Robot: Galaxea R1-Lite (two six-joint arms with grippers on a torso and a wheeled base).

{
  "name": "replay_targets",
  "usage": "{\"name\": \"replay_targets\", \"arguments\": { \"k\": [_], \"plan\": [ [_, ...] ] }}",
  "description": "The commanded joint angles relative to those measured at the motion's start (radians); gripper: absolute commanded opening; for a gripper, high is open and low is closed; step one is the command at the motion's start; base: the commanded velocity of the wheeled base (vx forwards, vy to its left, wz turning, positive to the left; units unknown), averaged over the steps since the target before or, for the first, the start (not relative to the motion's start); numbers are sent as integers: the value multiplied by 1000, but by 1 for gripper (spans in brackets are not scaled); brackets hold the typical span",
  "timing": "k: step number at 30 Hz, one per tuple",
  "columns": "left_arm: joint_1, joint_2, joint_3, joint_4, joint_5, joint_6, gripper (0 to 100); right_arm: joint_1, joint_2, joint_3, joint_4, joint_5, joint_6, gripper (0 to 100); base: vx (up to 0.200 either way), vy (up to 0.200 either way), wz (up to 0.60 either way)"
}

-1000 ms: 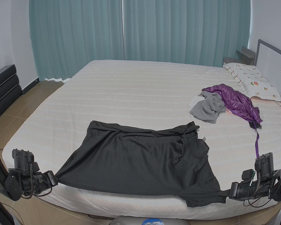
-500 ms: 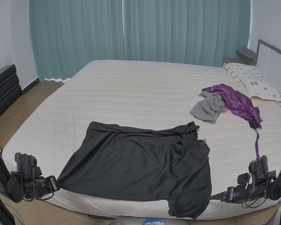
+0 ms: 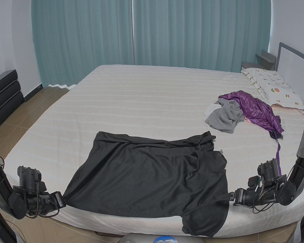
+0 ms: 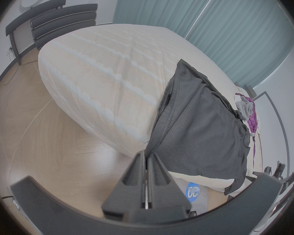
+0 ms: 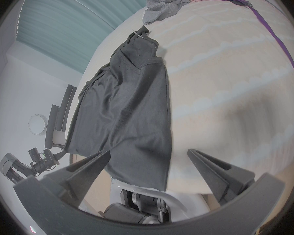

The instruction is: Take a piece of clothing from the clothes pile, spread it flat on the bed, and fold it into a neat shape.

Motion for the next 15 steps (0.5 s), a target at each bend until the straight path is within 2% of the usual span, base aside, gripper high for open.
{"name": "replay_targets", "arguments": {
  "k": [1,7,11,15],
  "plan": [
    [1,4,0,-1,0,0,0,-5,74,-45,-7,-1,3,100,0,0,0],
    [1,4,-1,-1,0,0,0,-6,101,-65,-8,-3,3,100,0,0,0],
    [1,4,-1,-1,0,0,0,-3,121,-93,-8,-47,11,100,0,0,0],
    [1,4,0,-1,0,0,0,3,127,-111,-8,-55,34,100,0,0,0]
  ]
}}
